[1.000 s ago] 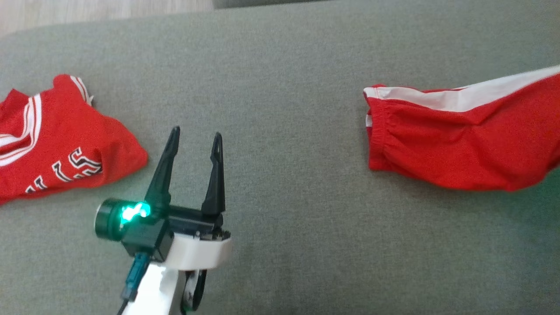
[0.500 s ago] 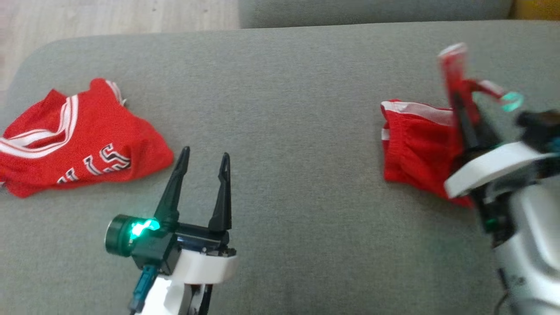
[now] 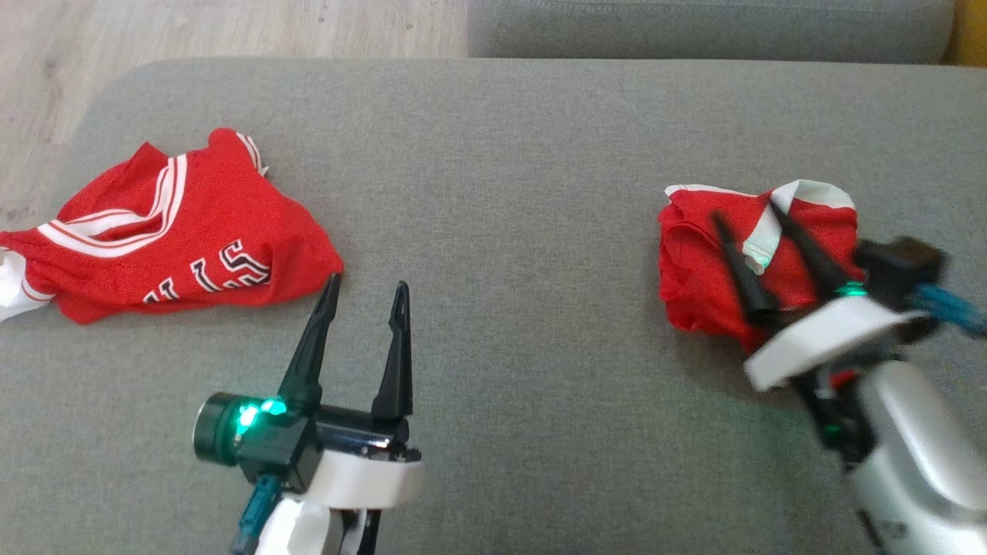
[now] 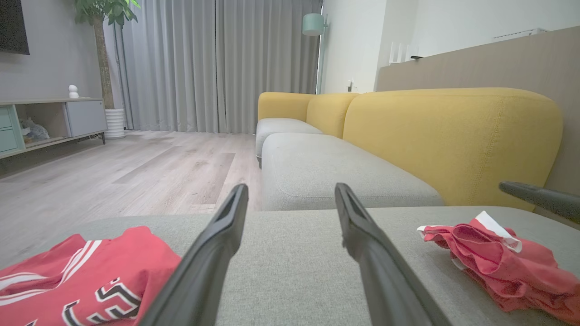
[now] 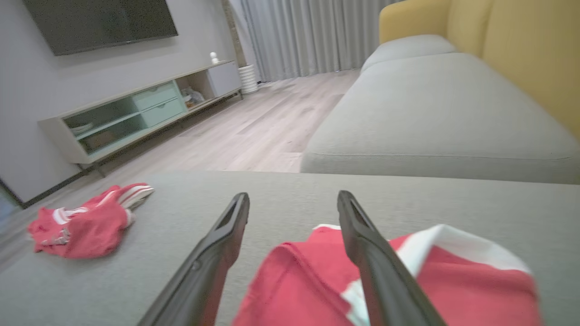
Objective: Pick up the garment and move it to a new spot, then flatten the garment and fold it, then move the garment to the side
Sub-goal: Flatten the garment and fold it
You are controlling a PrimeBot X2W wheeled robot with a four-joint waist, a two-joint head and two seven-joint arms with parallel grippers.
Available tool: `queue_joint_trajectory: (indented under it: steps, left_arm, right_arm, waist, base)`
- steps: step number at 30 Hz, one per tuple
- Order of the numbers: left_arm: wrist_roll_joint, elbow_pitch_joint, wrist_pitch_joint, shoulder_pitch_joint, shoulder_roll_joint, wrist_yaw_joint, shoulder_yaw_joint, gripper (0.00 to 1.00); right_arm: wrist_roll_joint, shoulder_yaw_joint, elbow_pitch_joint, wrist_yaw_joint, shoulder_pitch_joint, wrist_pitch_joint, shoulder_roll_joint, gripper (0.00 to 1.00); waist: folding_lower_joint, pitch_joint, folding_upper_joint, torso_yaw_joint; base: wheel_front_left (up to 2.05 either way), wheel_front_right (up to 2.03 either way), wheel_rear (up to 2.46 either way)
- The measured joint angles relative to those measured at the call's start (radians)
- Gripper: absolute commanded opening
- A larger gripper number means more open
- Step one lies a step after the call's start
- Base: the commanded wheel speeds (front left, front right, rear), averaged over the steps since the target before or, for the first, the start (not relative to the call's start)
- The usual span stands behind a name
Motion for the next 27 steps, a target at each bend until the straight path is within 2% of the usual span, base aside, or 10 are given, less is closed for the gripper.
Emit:
queue_joint_trajectory:
  steps: [3, 4, 5, 6, 14, 19, 21, 27]
  left_arm:
    - [-0.001, 0.0, 0.0, 0.017, 0.0, 0.001, 0.0, 1.0]
    - [-0.001, 0.0, 0.0, 0.02, 0.0, 0.001, -0.001, 1.0]
    - [-0.001, 0.0, 0.0, 0.021, 0.0, 0.001, -0.001, 1.0]
    - [-0.001, 0.0, 0.0, 0.021, 0.0, 0.002, -0.001, 1.0]
    - [-0.012, -0.002, 0.0, 0.02, 0.0, 0.01, -0.016, 1.0]
    - [-0.03, -0.002, 0.0, 0.018, 0.0, 0.017, -0.028, 1.0]
    - [-0.035, -0.002, 0.0, 0.016, 0.0, 0.018, -0.032, 1.0]
    - [-0.035, -0.002, 0.0, 0.002, 0.0, 0.026, -0.043, 1.0]
  right_arm:
    - [-0.022, -0.077, 0.001, 0.0, 0.036, -0.008, -0.045, 1.0]
    - [-0.034, -0.093, 0.003, 0.0, 0.049, -0.003, -0.057, 0.84]
    - [-0.048, -0.106, 0.008, 0.0, 0.06, 0.005, -0.066, 0.09]
    - [-0.056, -0.116, 0.019, 0.0, 0.069, 0.018, -0.072, 0.0]
    - [-0.059, -0.105, 0.133, 0.0, 0.077, 0.132, -0.106, 0.0]
    - [-0.032, -0.087, 0.222, 0.0, 0.013, 0.181, -0.106, 0.0]
    - [-0.046, -0.09, 0.242, 0.0, -0.037, 0.149, -0.107, 0.0]
    - [-0.152, -0.162, 0.306, 0.0, -0.214, -0.058, -0.084, 0.0]
  waist:
    - [0.0, -0.009, 0.0, 0.003]
    - [0.0, -0.011, 0.0, 0.005]
    - [0.0, -0.012, 0.0, 0.007]
    - [0.0, -0.013, 0.0, 0.009]
    - [0.0, -0.002, 0.0, 0.039]
    - [0.0, 0.018, 0.0, 0.079]
    - [0.0, 0.028, 0.0, 0.094]
    - [0.0002, 0.042, 0.0, 0.116]
  base:
    - [0.0, 0.0, 0.0]
    - [0.0, 0.0, 0.0]
    - [0.0, 0.0, 0.0]
    - [0.0, 0.0, 0.0]
    - [0.0, 0.0, 0.0]
    - [0.0, 0.0, 0.0]
    - [0.0, 0.0, 0.0]
    - [0.0, 0.0, 0.0]
